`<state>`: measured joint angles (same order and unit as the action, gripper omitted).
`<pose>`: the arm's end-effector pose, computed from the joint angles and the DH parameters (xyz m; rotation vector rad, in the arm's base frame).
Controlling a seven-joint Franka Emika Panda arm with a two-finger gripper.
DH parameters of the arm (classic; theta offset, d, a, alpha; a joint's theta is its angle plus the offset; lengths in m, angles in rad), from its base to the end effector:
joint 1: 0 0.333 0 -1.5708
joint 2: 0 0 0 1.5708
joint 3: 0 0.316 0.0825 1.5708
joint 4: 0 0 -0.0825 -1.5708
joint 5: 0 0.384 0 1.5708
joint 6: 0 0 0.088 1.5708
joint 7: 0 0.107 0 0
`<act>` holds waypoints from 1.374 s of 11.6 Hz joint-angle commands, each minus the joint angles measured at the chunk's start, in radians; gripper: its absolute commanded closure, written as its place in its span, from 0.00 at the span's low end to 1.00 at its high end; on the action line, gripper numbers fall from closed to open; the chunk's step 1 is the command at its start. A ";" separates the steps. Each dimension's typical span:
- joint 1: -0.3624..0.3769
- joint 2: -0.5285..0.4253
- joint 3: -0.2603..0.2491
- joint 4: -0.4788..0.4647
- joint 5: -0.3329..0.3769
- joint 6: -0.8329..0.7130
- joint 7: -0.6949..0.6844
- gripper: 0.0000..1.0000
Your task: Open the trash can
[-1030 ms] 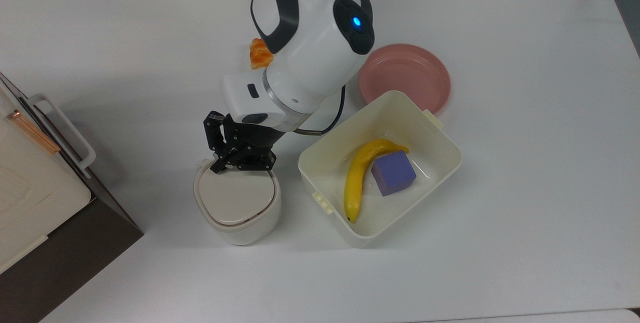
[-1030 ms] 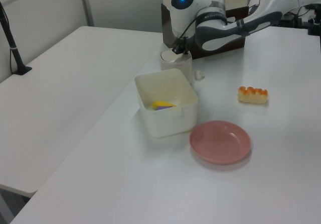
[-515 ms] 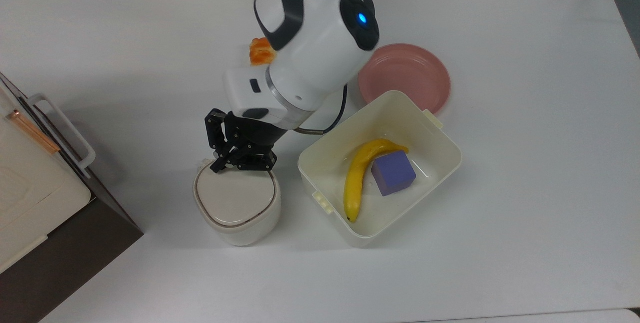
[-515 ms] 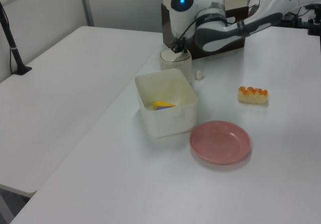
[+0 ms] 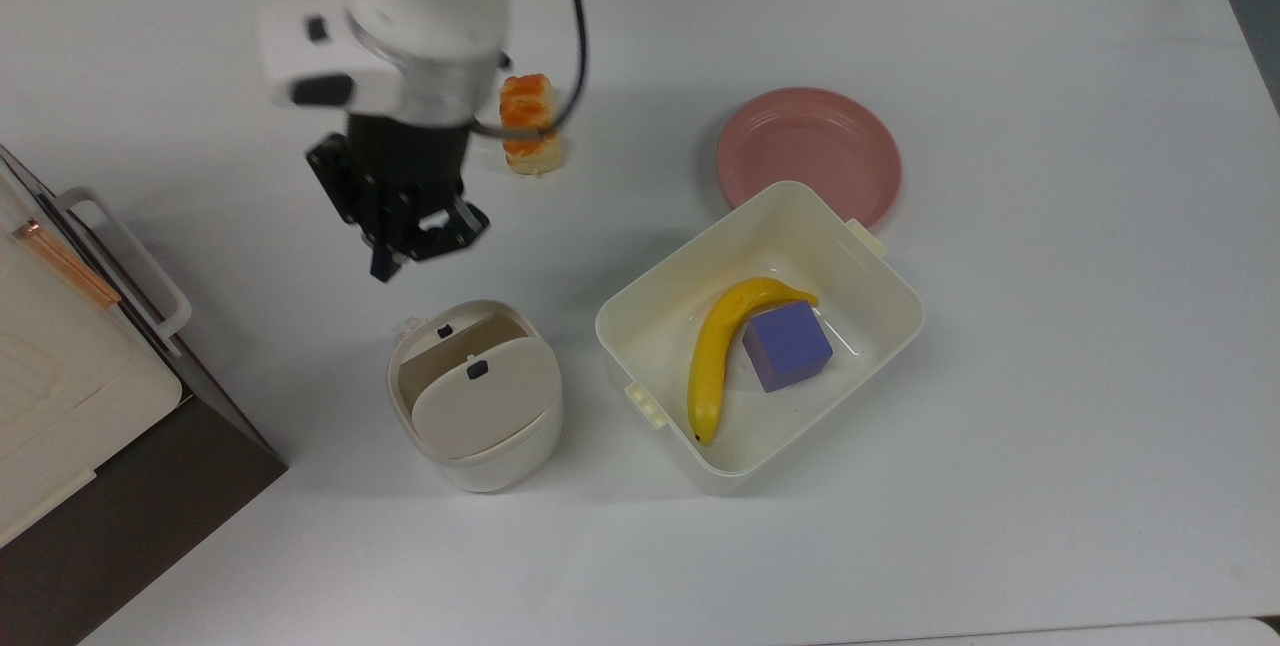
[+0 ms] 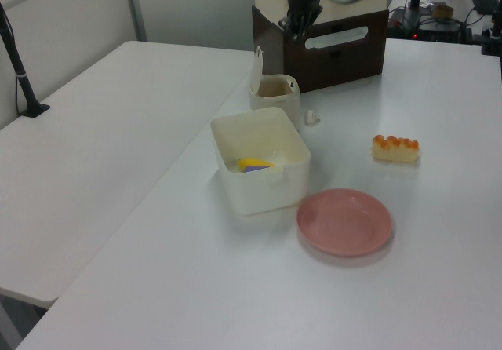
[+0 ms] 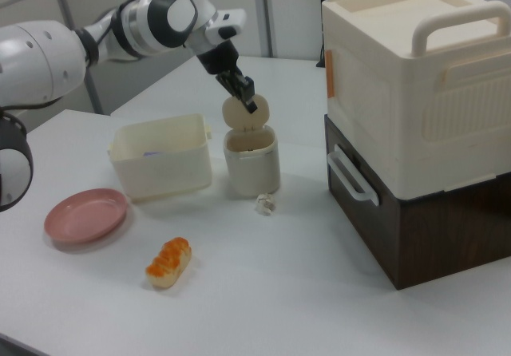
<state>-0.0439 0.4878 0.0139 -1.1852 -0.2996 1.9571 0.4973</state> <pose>0.7251 -0.0438 0.5411 2.8128 -0.6530 0.4981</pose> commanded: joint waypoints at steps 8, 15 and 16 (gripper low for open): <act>-0.111 -0.176 -0.025 -0.039 0.330 -0.457 -0.589 1.00; -0.103 -0.363 -0.026 -0.209 0.399 -0.377 -0.589 0.99; -0.105 -0.373 -0.028 -0.217 0.399 -0.363 -0.588 0.99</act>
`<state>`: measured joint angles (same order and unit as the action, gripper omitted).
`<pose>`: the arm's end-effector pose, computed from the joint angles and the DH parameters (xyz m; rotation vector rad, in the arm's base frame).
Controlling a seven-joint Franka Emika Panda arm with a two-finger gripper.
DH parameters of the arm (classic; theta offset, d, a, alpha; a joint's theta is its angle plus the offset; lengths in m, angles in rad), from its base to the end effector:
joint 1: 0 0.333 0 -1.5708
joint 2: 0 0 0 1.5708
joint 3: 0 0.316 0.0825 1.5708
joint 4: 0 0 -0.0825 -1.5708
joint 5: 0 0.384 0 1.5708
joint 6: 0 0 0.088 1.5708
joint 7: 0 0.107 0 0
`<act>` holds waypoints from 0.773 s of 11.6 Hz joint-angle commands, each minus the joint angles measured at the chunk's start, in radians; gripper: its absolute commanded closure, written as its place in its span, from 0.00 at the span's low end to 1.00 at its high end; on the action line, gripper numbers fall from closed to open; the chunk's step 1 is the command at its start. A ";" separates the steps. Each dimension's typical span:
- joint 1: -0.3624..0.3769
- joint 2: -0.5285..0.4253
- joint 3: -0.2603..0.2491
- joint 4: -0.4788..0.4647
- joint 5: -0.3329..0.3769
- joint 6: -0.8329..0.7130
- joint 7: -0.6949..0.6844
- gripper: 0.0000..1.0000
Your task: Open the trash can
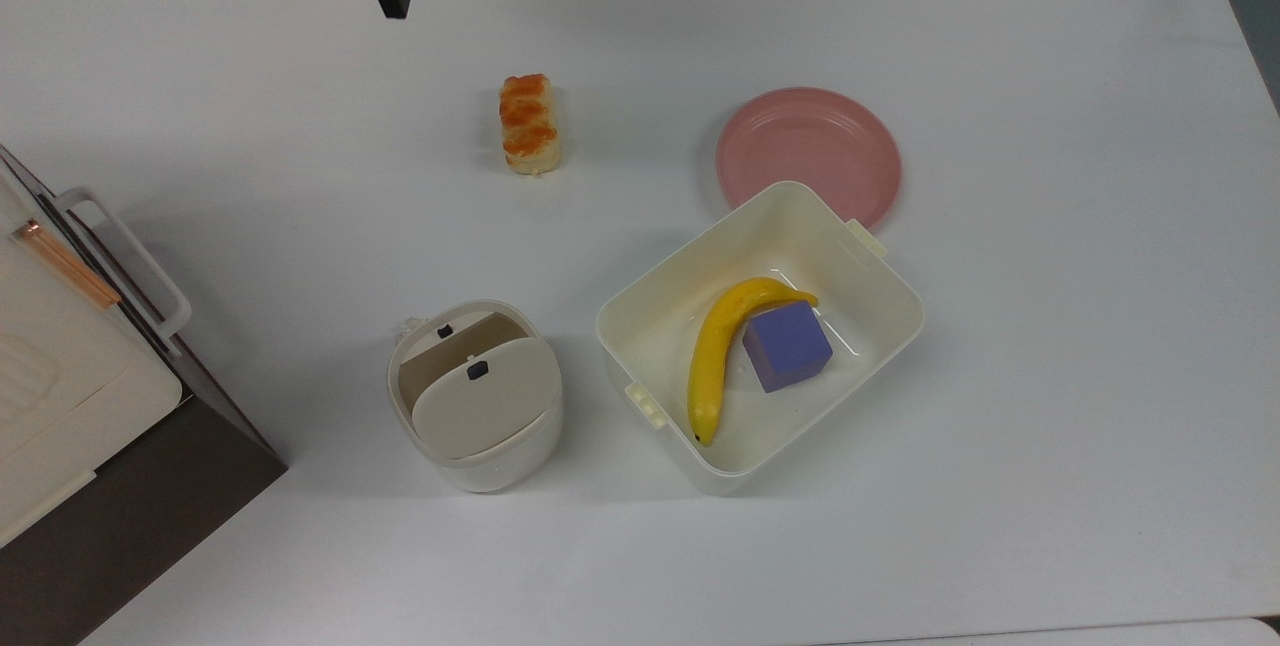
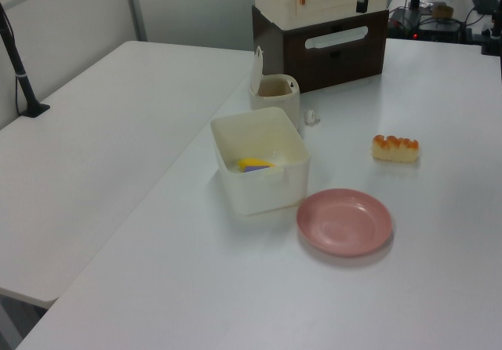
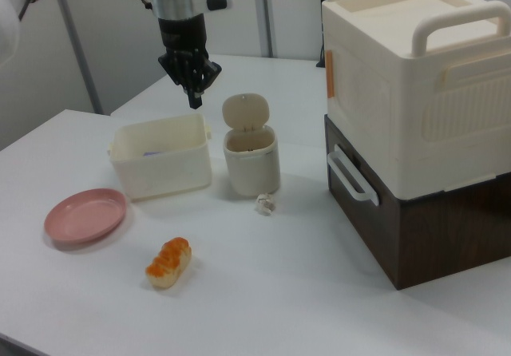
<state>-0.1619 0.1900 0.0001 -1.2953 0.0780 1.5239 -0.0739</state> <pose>0.6017 -0.0895 0.6395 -3.0653 0.1269 -0.0729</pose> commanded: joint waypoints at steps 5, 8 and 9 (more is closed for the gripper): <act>0.021 -0.158 -0.019 -0.222 0.017 0.127 -0.023 0.99; 0.035 -0.161 -0.020 -0.228 0.009 0.124 -0.026 0.89; 0.035 -0.161 -0.020 -0.228 0.008 0.124 -0.023 0.80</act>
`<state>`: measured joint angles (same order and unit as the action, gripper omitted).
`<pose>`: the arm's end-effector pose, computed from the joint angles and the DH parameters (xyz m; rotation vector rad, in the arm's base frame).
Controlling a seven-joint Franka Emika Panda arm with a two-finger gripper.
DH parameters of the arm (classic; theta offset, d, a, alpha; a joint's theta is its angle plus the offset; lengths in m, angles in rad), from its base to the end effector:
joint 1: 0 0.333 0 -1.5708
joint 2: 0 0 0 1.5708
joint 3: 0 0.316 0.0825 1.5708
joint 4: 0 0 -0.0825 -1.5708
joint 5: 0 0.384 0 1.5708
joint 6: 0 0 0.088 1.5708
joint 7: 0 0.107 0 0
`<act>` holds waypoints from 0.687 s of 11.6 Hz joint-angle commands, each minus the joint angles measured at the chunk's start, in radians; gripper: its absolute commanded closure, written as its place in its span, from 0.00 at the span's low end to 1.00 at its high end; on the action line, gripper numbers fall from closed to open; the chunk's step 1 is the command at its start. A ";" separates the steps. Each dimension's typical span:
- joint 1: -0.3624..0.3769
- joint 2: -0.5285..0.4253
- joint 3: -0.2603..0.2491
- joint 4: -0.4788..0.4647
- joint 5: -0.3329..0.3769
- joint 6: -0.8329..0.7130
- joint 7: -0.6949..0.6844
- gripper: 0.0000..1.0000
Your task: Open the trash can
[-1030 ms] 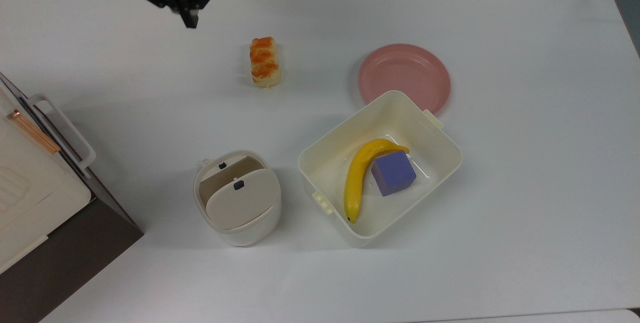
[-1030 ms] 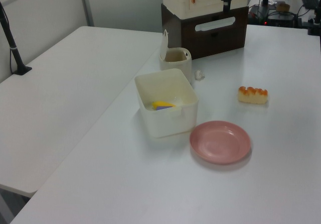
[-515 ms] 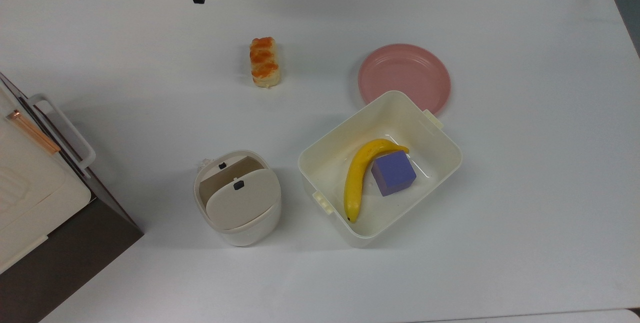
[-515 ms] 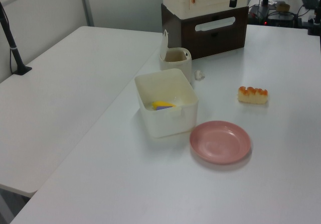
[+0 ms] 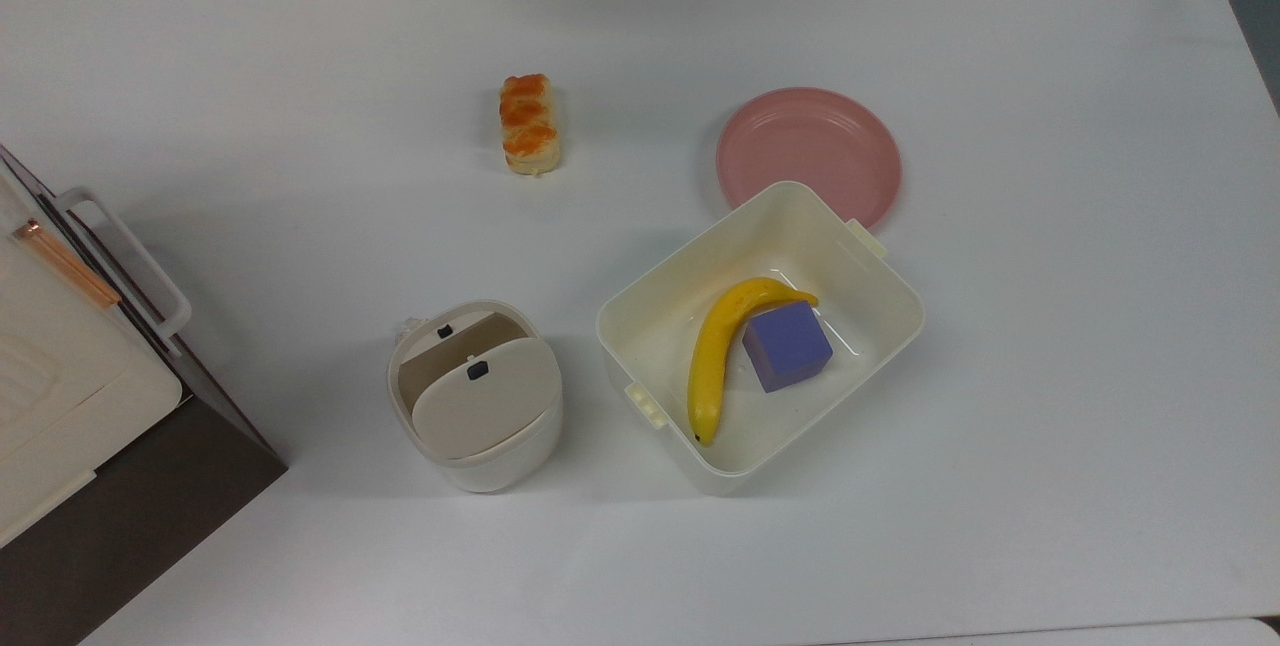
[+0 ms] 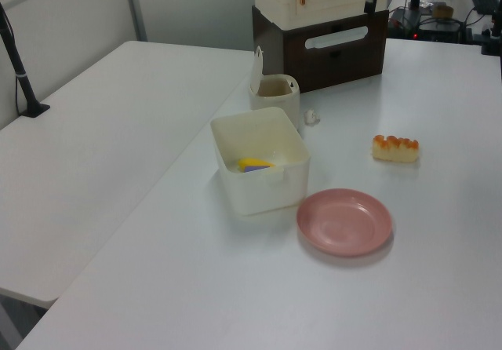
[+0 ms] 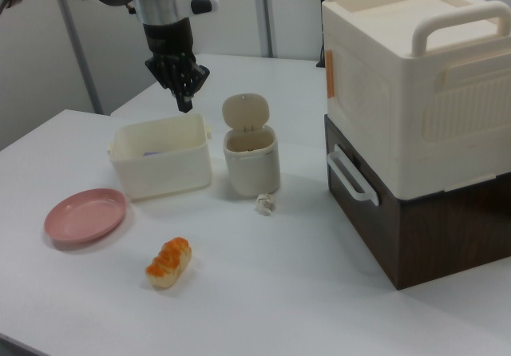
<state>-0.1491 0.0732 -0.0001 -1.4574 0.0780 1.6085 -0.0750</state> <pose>0.5765 -0.0785 0.6405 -3.0678 0.1137 -0.1323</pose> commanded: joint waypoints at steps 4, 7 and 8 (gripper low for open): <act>0.031 -0.044 -0.020 -0.066 0.003 0.033 -0.017 0.00; 0.036 -0.043 -0.018 -0.066 -0.012 0.042 -0.022 0.00; 0.034 -0.044 -0.020 -0.066 -0.018 0.041 -0.043 0.00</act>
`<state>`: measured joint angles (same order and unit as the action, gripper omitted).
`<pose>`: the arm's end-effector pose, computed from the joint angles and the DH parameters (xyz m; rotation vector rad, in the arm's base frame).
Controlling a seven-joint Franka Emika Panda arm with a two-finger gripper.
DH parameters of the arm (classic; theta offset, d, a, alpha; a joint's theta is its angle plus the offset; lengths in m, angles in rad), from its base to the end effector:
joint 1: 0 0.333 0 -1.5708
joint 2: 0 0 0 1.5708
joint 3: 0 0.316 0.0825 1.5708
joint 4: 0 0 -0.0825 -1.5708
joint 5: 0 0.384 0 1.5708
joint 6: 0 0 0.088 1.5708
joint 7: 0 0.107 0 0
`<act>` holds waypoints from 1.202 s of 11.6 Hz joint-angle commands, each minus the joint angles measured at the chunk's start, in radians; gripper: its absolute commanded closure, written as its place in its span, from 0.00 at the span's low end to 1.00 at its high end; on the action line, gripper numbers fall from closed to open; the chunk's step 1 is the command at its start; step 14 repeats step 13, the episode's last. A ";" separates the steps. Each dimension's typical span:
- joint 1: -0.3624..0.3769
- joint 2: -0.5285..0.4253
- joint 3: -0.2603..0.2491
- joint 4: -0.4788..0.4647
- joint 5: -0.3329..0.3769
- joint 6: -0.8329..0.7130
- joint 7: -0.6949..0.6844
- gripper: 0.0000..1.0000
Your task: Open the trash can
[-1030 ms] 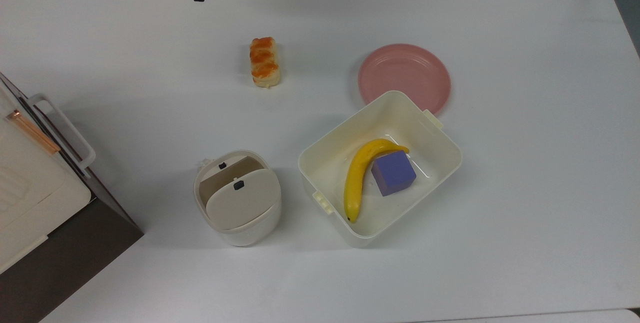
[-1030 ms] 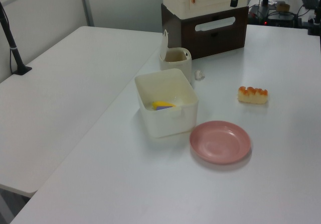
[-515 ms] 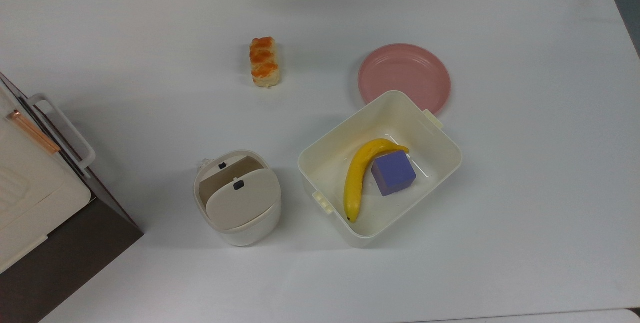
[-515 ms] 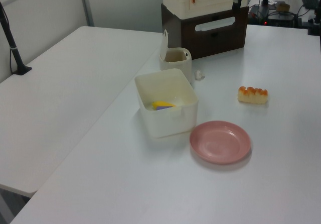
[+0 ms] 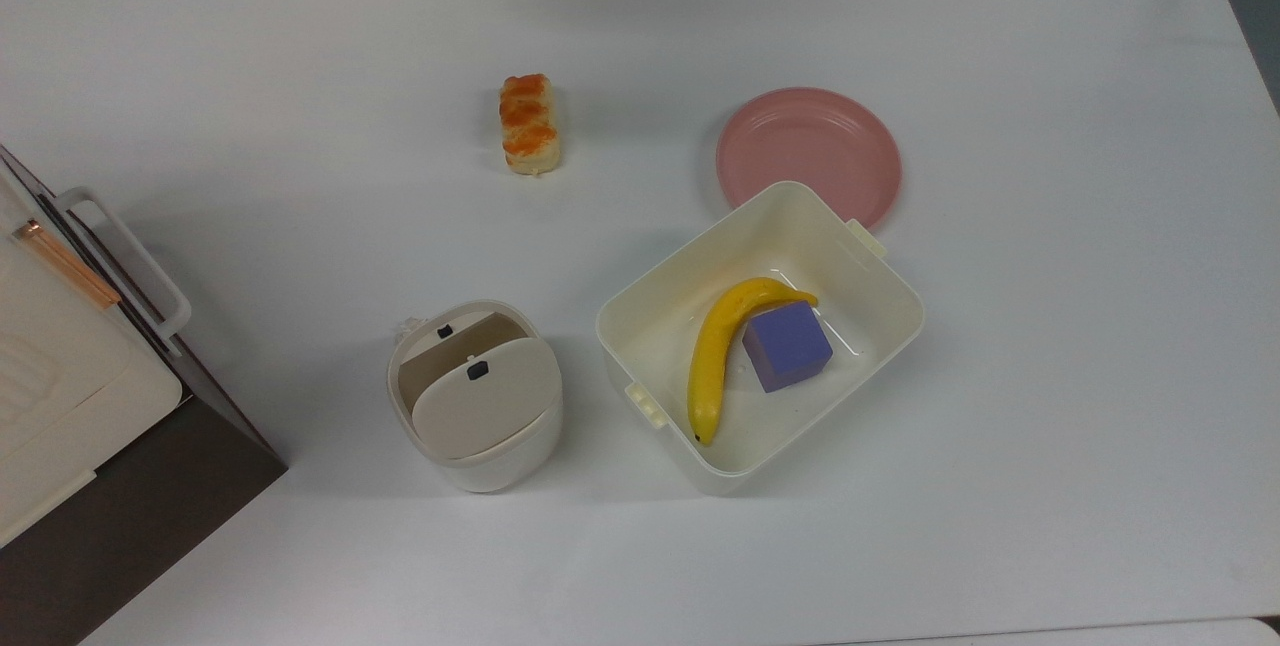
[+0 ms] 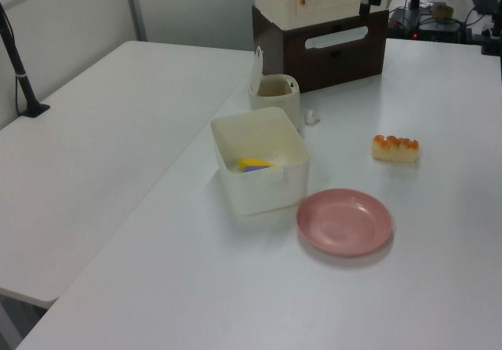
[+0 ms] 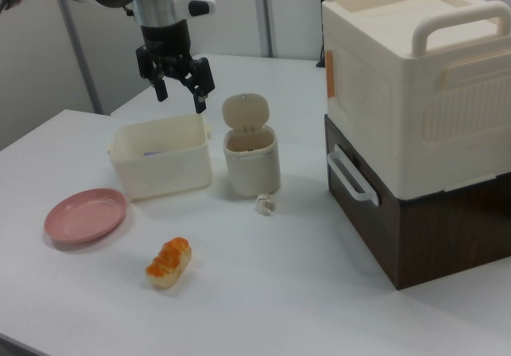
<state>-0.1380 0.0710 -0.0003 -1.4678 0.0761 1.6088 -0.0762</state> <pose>0.5767 -0.0723 0.6368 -3.0696 0.0957 -0.1194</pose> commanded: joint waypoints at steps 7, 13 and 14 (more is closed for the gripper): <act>0.024 -0.053 -0.020 -0.055 -0.010 0.036 -0.053 0.00; 0.024 -0.053 -0.020 -0.055 -0.012 0.031 -0.053 0.00; 0.024 -0.053 -0.020 -0.055 -0.012 0.031 -0.053 0.00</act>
